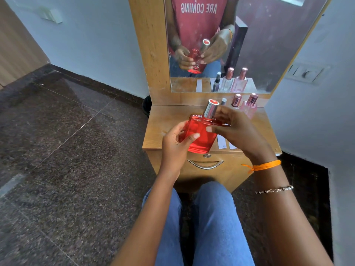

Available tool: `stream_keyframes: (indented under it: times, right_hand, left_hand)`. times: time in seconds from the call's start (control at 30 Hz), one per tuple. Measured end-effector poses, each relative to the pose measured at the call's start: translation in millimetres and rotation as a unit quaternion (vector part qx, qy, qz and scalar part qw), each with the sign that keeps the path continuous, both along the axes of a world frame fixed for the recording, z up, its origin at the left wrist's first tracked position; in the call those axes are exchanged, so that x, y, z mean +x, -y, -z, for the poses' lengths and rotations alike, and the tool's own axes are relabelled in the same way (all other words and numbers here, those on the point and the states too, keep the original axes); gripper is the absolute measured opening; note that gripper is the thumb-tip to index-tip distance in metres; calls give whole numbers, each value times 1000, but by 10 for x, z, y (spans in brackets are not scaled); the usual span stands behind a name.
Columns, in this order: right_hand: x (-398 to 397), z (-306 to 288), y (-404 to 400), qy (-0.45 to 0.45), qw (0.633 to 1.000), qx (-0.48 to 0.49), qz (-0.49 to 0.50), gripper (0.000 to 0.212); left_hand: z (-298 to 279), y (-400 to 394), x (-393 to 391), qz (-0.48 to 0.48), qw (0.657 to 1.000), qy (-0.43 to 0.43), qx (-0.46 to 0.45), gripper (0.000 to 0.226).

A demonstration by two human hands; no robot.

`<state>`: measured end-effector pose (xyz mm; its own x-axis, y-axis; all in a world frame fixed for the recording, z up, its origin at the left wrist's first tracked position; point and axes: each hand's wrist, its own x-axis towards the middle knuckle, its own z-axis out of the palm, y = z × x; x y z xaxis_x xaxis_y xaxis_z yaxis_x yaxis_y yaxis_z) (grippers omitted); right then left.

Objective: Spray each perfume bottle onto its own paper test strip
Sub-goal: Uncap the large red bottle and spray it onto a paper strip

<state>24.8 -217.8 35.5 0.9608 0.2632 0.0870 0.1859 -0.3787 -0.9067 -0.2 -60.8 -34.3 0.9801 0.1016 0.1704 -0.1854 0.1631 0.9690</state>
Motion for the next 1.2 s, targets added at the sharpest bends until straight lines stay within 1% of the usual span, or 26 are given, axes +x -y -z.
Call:
stream_keyframes:
  times: [0.13,0.23,0.3,0.37,0.43,0.47,0.57,0.63,0.77,0.93,1.2]
  right_hand:
    - [110,-76,-52,17,999,-40,-10,33]
    - [189,-143,-127,67,996,-59,28,28]
    - [268,-189,-164,106,988,-99,59,29]
    - [366,-237,-183,144,977,-139,69,30]
    - [463,-267,-176,167,968,-176,66,27]
    - [510,-269,-168,172,964,-191,62,27]
    - [627,-228,-166,176,955,-235,51,27]
    - [679,-162,-174,179,944,-272,57,28]
    - [715,-43,-167,179,930,-316,66,26]
    - [736,24,-153,171,920,-344,75,25]
    - [770,111,-132,169,919,-347,76,25]
  left_hand:
    - [-92,-28,58,-13,1000,17,23,31]
    - [-165,13,98,-74,995,15,58,38]
    - [-171,47,92,-137,983,7,118,36]
    - [-126,61,65,-173,958,30,229,24]
    - [-66,65,41,-157,930,50,330,15]
    - [-35,69,29,-133,920,52,365,16]
    - [97,96,21,-55,889,44,453,28]
    - [173,110,19,-16,872,24,489,34]
    - [254,97,21,13,859,5,512,34]
    - [268,81,25,10,868,2,497,34]
    - [282,87,8,7,875,-7,484,34]
